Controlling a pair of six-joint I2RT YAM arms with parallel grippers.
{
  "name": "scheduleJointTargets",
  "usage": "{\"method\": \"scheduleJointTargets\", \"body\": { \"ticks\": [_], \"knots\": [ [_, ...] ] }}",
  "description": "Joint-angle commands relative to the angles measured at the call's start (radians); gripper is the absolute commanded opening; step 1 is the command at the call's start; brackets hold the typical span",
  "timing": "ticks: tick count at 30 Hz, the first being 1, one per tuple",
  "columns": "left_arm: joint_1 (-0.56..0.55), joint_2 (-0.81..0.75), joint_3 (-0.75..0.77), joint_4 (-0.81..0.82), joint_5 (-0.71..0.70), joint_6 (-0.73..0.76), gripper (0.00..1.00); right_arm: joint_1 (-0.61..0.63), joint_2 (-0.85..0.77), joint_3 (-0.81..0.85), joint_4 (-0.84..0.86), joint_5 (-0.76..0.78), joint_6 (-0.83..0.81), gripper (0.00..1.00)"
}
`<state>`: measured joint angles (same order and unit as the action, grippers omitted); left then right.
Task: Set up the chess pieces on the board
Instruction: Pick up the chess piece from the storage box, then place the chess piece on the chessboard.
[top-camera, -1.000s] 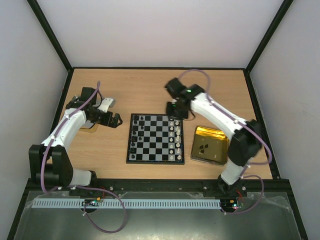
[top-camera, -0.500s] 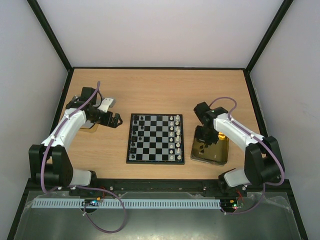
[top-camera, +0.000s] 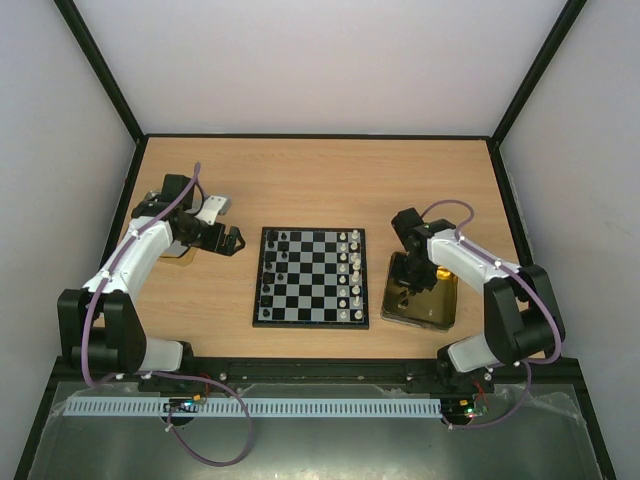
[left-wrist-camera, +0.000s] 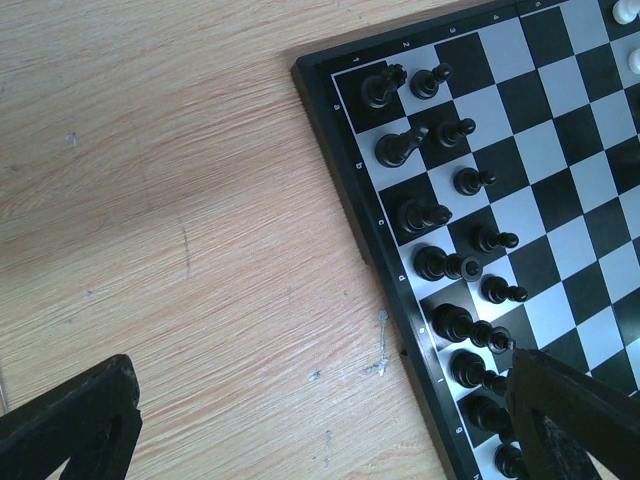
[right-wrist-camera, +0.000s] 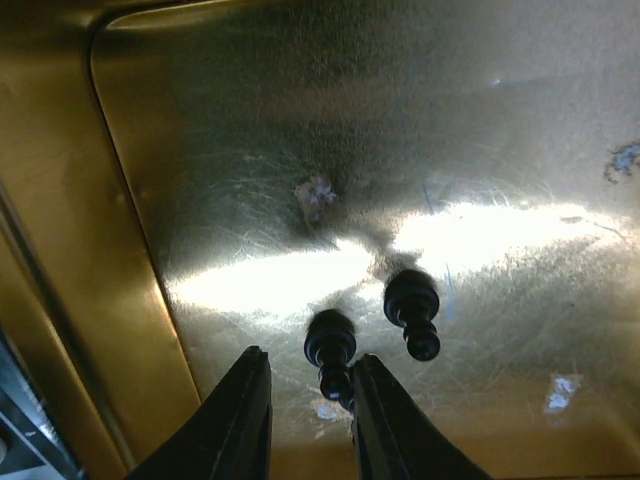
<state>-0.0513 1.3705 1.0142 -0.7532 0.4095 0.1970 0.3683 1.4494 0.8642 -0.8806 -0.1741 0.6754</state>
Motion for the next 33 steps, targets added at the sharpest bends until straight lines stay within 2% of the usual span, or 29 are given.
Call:
{"method": "scheduleJointTargets", "body": {
  "ticks": [1, 9, 16, 19, 25, 29, 33],
  "knots": [
    [0.002, -0.004, 0.0, -0.02, -0.002, -0.006, 0.99, -0.008, 0.02, -0.028, 0.037, 0.0, -0.013, 0.22],
    [0.002, 0.001, 0.001, -0.021, -0.001, -0.005, 0.99, -0.008, 0.03, -0.065, 0.064, -0.01, -0.017, 0.21],
    [0.002, 0.011, 0.001, -0.023, 0.004, -0.004, 0.99, -0.007, 0.01, -0.059, 0.039, 0.008, -0.022, 0.03],
    [0.002, 0.013, 0.001, -0.023, 0.007, -0.002, 0.99, -0.008, -0.008, -0.029, -0.004, 0.029, -0.027, 0.02],
    [0.002, 0.021, 0.002, -0.025, 0.018, 0.0, 0.99, -0.008, -0.046, 0.118, -0.124, 0.108, -0.037, 0.02],
    [0.002, 0.029, 0.003, -0.027, 0.021, 0.002, 0.99, 0.013, -0.039, 0.264, -0.187, 0.088, -0.035, 0.02],
    [0.002, 0.035, 0.006, -0.031, 0.024, 0.003, 0.99, 0.146, 0.028, 0.419, -0.222, 0.073, -0.002, 0.02]
  ]
}}
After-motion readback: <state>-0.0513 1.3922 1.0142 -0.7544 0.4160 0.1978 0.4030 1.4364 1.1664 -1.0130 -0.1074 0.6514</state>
